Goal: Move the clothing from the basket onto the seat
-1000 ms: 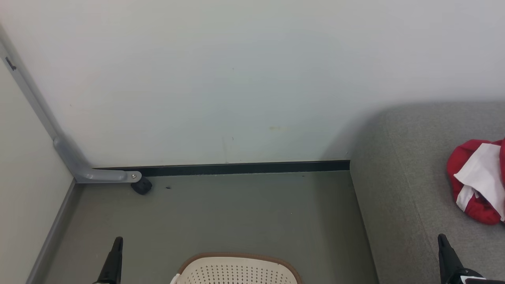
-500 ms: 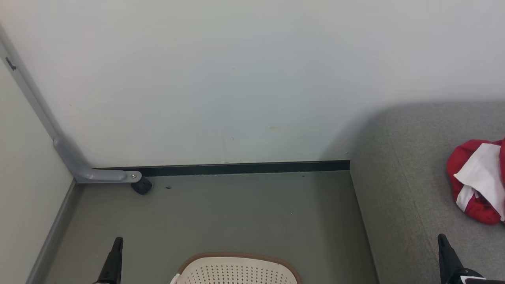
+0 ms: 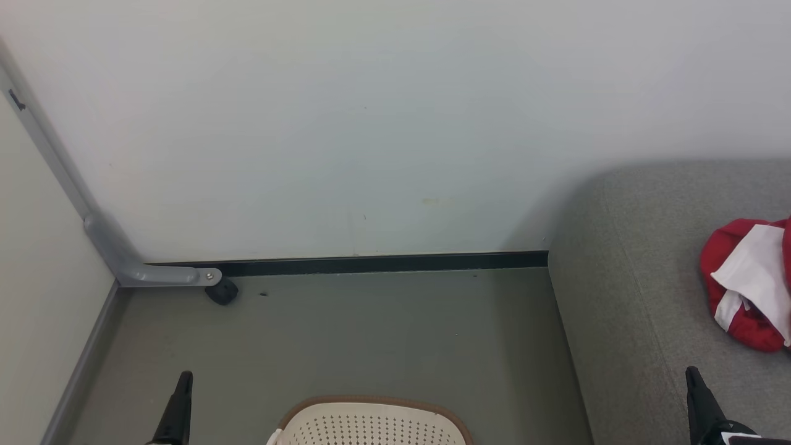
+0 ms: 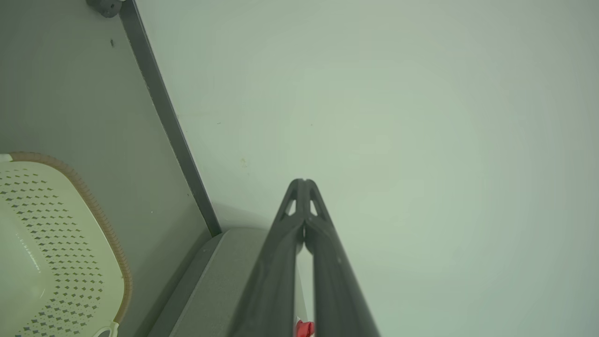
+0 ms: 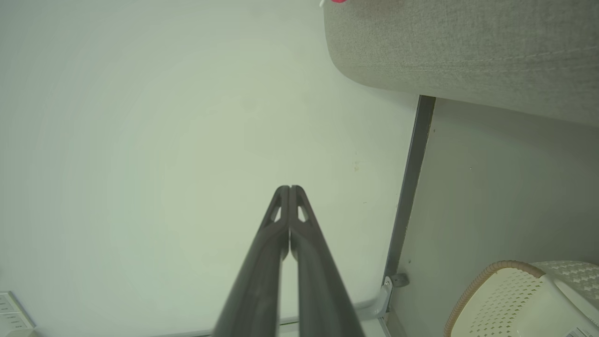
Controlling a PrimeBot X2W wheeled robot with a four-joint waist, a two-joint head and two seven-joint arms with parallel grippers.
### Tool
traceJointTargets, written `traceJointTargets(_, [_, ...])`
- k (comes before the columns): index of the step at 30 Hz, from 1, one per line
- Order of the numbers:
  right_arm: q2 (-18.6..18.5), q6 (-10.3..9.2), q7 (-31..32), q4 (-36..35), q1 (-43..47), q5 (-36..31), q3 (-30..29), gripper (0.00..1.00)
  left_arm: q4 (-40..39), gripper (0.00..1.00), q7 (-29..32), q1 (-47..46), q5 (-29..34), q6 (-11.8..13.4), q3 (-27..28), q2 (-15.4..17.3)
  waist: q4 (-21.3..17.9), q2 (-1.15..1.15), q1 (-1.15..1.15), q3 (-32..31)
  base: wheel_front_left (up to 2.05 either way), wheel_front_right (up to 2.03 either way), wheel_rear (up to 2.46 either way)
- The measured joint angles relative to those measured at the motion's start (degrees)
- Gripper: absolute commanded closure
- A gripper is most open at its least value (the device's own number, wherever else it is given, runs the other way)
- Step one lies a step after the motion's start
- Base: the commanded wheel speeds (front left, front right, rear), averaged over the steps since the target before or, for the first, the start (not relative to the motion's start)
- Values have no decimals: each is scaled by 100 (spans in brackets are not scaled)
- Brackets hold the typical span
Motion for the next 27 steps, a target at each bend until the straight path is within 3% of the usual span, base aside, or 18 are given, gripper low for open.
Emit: traceJointTargets(27, [0,0,0,-2,-1,1,0,100,0,100,0,0,0,0,0,0,0,0,0,1,0,0,0])
